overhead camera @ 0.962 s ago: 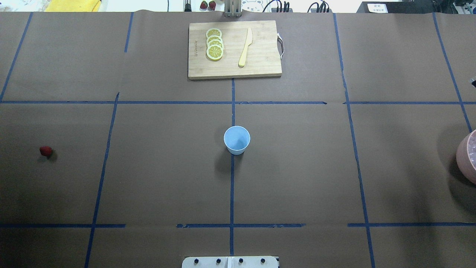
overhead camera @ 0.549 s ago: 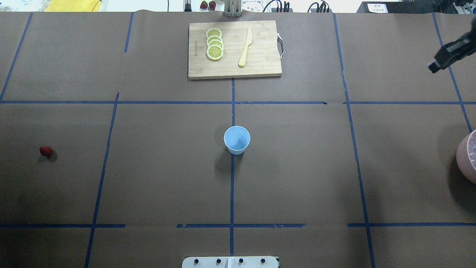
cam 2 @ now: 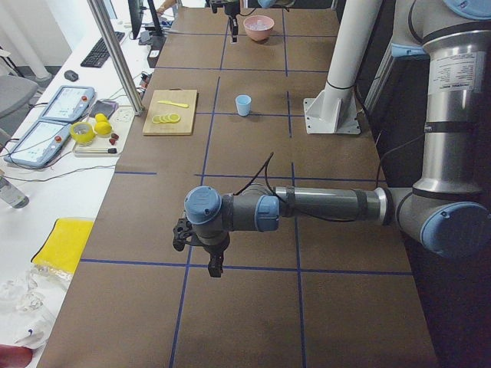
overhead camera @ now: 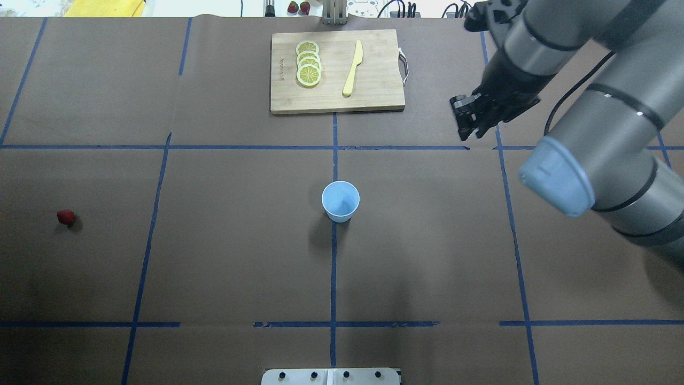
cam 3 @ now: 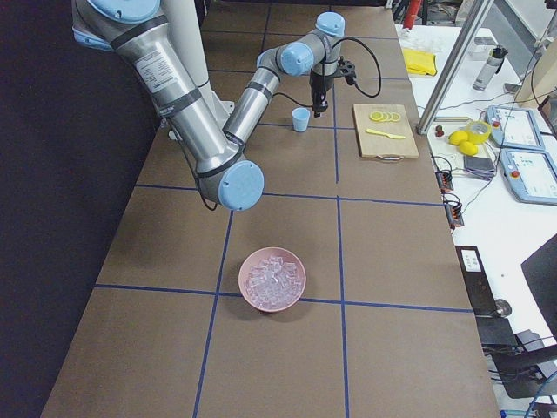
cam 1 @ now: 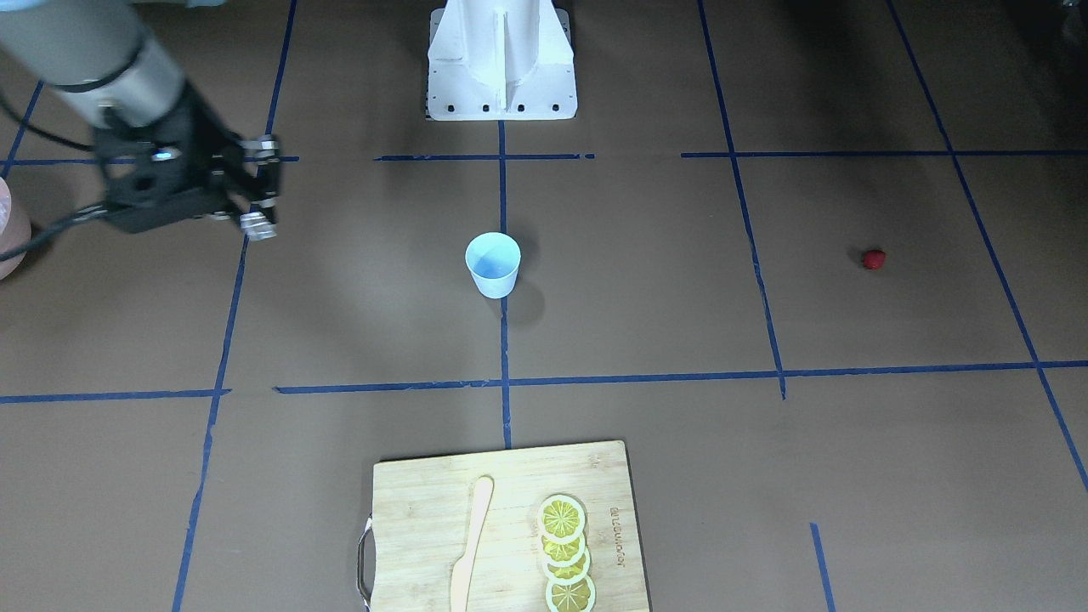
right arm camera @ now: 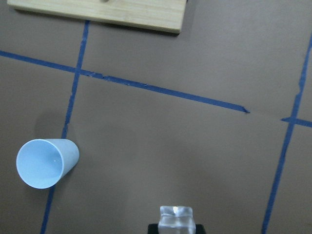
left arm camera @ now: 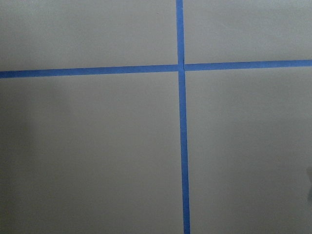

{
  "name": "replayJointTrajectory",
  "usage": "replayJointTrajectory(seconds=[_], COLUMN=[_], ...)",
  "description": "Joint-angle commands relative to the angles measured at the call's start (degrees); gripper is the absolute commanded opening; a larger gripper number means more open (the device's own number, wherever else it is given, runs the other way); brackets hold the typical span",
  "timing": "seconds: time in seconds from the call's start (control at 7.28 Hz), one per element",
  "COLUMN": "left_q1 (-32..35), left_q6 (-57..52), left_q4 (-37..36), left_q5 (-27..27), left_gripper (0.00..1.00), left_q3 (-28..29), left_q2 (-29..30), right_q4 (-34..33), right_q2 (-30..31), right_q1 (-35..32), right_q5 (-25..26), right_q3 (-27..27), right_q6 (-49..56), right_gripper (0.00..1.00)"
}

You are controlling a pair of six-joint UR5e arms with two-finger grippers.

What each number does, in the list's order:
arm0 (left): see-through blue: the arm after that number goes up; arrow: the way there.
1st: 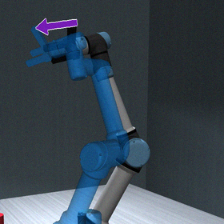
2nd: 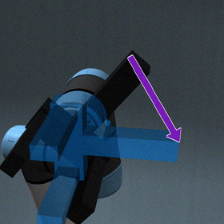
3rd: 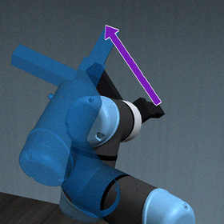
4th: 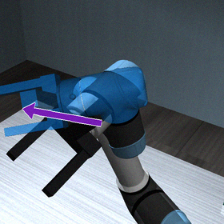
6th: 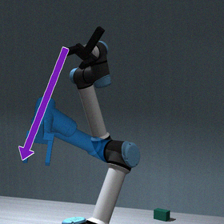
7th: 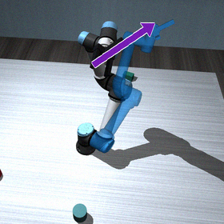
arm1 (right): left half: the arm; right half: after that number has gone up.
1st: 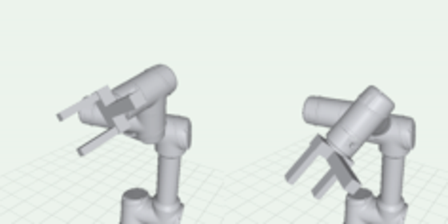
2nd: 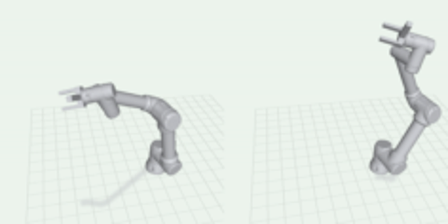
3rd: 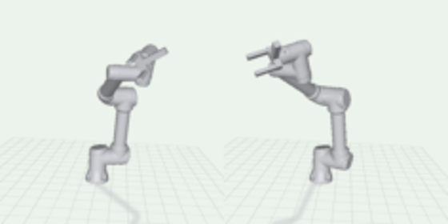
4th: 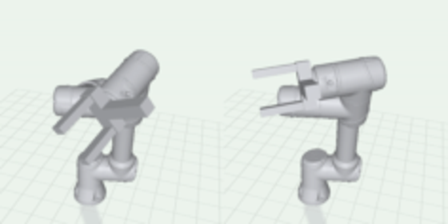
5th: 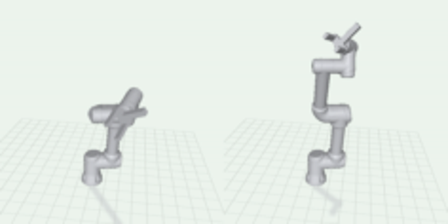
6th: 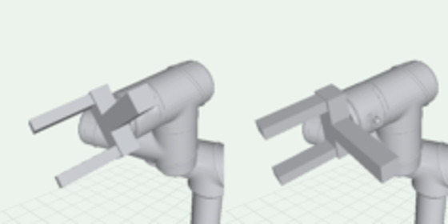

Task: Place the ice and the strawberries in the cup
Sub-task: 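Carry the ice cube with the right gripper over the light blue cup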

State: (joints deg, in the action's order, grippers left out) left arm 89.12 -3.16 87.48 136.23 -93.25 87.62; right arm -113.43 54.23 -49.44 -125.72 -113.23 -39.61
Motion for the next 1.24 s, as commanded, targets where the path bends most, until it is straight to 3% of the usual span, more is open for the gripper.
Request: replayJointTrajectory(seconds=[0.0,0.41,0.96,1.1], left_q1=[0.0,0.0,0.0,0.0], left_q6=[0.0,-0.1,0.0,0.0], left_q4=[0.0,0.1,0.1,0.1], left_q5=[0.0,0.0,0.0,0.0], left_gripper=[1.00,1.00,1.00,1.00], left_q3=[0.0,0.1,0.0,0.0], left_q2=[0.0,0.0,0.0,0.0], right_q4=[0.0,7.8,8.5,12.1], right_q2=[-7.0,-13.4,-15.1,-14.9], right_q1=[9.6,16.8,17.6,18.4], right_q5=[6.0,12.7,14.2,14.5], right_q3=[3.7,14.6,20.5,22.9], right_q6=[-12.9,-22.3,-21.9,-22.3], right_gripper=[0.00,0.00,0.01,0.01])
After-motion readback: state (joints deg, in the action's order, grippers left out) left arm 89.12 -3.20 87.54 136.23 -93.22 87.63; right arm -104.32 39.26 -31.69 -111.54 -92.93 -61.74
